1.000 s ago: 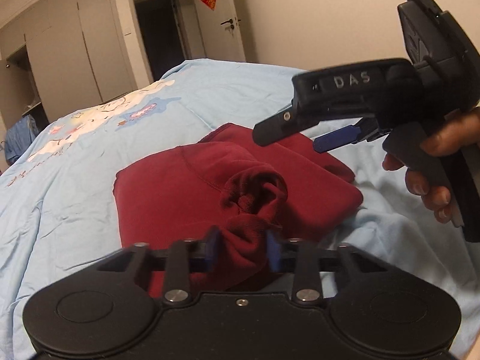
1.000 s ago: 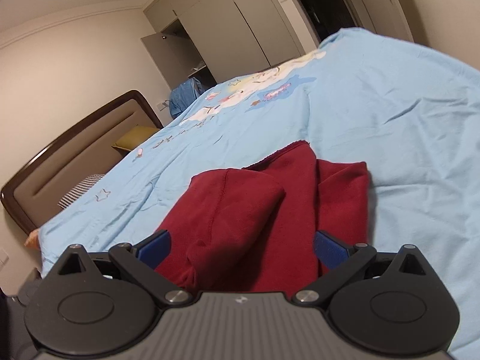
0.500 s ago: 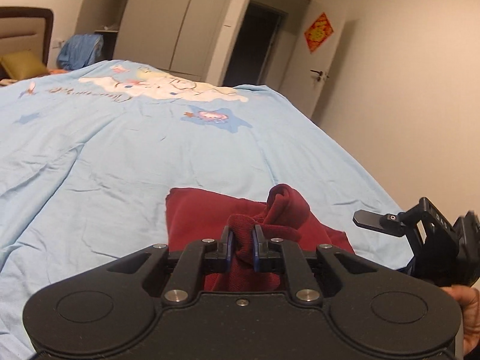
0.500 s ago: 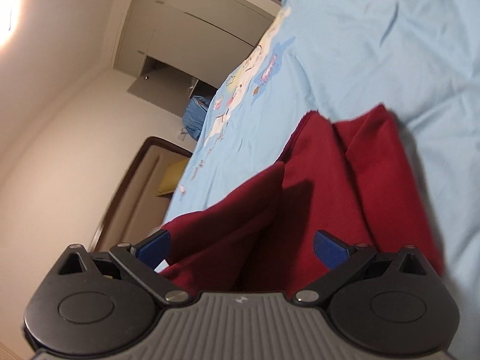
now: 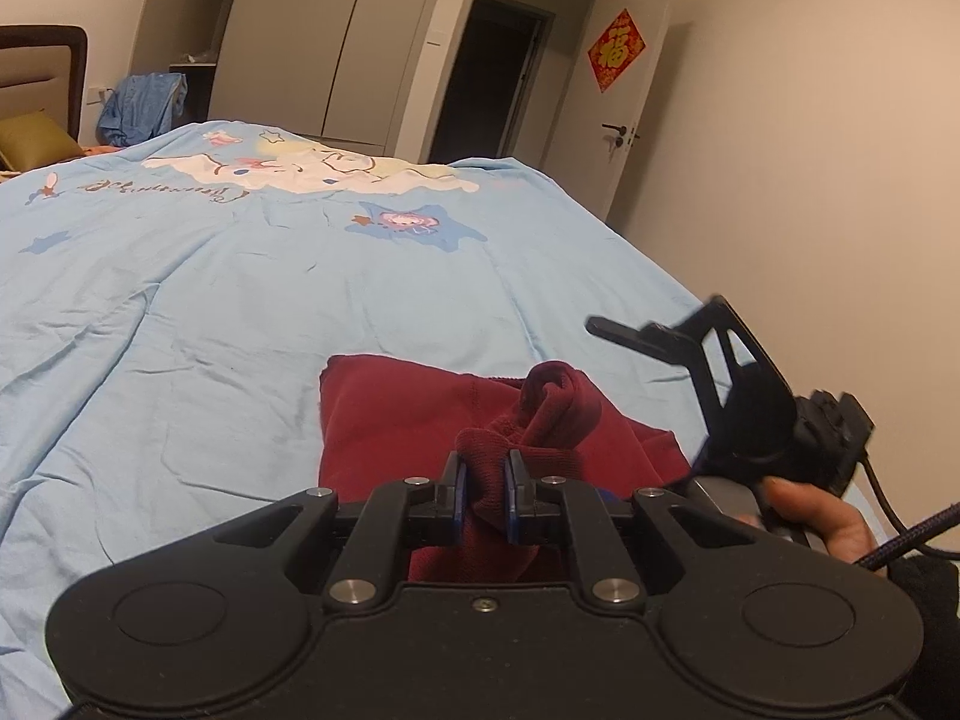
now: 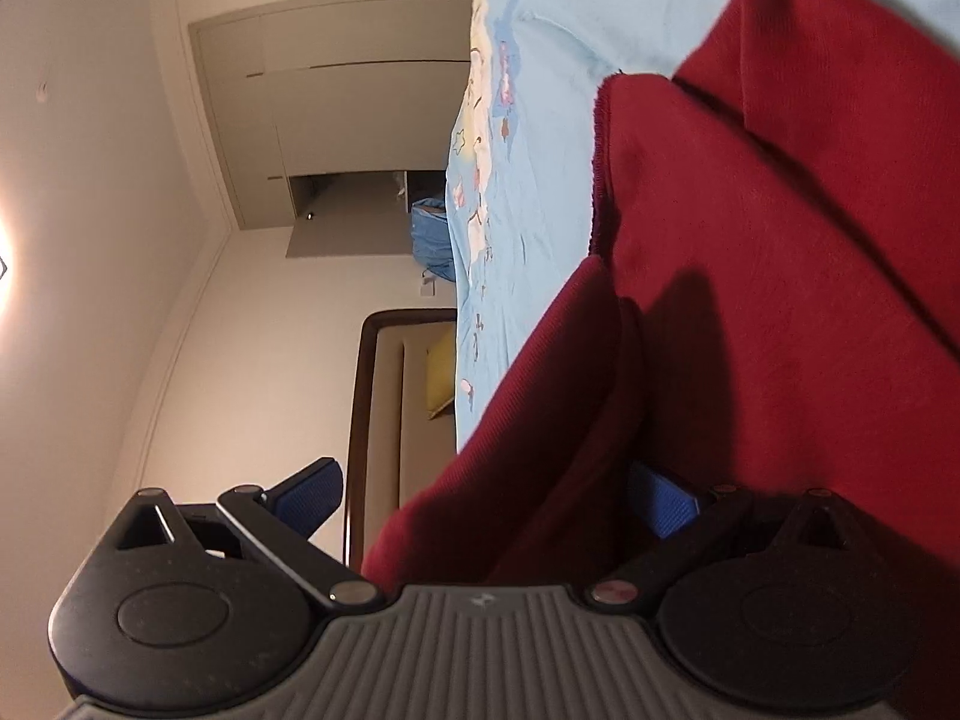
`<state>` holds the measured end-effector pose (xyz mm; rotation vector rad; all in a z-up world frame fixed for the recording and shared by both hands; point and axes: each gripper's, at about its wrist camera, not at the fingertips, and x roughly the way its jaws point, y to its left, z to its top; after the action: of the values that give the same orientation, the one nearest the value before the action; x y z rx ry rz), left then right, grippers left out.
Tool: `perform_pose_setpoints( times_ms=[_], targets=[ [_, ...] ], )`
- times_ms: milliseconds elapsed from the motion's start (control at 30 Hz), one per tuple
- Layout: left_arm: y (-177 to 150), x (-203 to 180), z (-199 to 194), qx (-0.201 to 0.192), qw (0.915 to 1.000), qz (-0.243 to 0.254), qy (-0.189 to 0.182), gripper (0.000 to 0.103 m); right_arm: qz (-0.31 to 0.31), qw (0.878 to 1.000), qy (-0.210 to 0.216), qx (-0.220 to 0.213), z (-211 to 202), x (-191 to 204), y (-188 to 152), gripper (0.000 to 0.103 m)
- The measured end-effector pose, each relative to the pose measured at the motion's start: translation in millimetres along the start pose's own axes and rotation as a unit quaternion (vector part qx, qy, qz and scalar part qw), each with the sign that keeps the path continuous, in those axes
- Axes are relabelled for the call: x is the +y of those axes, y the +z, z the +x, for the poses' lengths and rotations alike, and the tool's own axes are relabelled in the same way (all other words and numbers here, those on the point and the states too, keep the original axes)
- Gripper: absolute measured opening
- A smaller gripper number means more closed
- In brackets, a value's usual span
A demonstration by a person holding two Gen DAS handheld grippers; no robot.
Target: Fold small clothes
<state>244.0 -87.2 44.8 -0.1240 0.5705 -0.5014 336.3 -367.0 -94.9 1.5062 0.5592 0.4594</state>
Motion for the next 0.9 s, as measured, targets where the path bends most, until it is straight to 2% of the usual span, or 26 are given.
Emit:
perform_pose_setpoints(
  times_ms=[67, 233, 300, 367, 400, 467, 500, 567, 667, 900],
  targets=[
    [-3.3, -2.4, -1.2, 0.001, 1.0000, 0.007, -0.003, 0.013, 0.003, 1.000, 0.002, -0.003, 5.7, -0.6, 4.4, 0.103],
    [-9.7, -11.4, -3.0, 0.002, 0.9997, 0.025, -0.008, 0.013, -0.014, 1.000, -0.023, -0.010, 24.7, 7.3, 14.0, 0.103],
    [-12.9, -15.4, -3.0, 0.004, 0.9994, 0.034, -0.010, 0.012, -0.039, 0.998, -0.045, -0.012, 28.2, 13.2, 16.9, 0.095],
    [-16.1, -20.7, -2.1, 0.006, 0.9988, 0.048, -0.012, 0.012, -0.068, 0.995, -0.071, -0.009, 30.6, 18.9, 21.3, 0.079],
    [-17.6, -23.0, -1.2, 0.006, 0.9985, 0.053, -0.013, 0.012, -0.081, 0.993, -0.085, -0.005, 31.4, 21.9, 23.2, 0.075],
    [-20.0, -27.7, 0.5, 0.008, 0.9981, 0.058, -0.016, 0.012, -0.110, 0.988, -0.111, 0.003, 32.8, 27.5, 25.8, 0.055],
    [-20.9, -30.4, 1.7, 0.009, 0.9980, 0.060, -0.018, 0.012, -0.130, 0.984, -0.125, 0.006, 32.0, 30.5, 25.1, 0.050],
    [-22.2, -33.5, 4.0, 0.010, 0.9978, 0.063, -0.020, 0.012, -0.167, 0.974, -0.151, 0.013, 25.3, 34.3, 18.2, 0.030],
    [-23.8, -38.1, 7.2, 0.011, 0.9974, 0.067, -0.025, 0.012, -0.225, 0.958, -0.176, 0.019, 23.3, 42.1, 16.3, 0.019],
    [-26.0, -59.4, 18.3, 0.012, 0.9951, 0.080, -0.057, 0.012, -0.375, 0.900, -0.220, 0.016, 9.9, 73.2, 4.5, 0.016]
  ],
)
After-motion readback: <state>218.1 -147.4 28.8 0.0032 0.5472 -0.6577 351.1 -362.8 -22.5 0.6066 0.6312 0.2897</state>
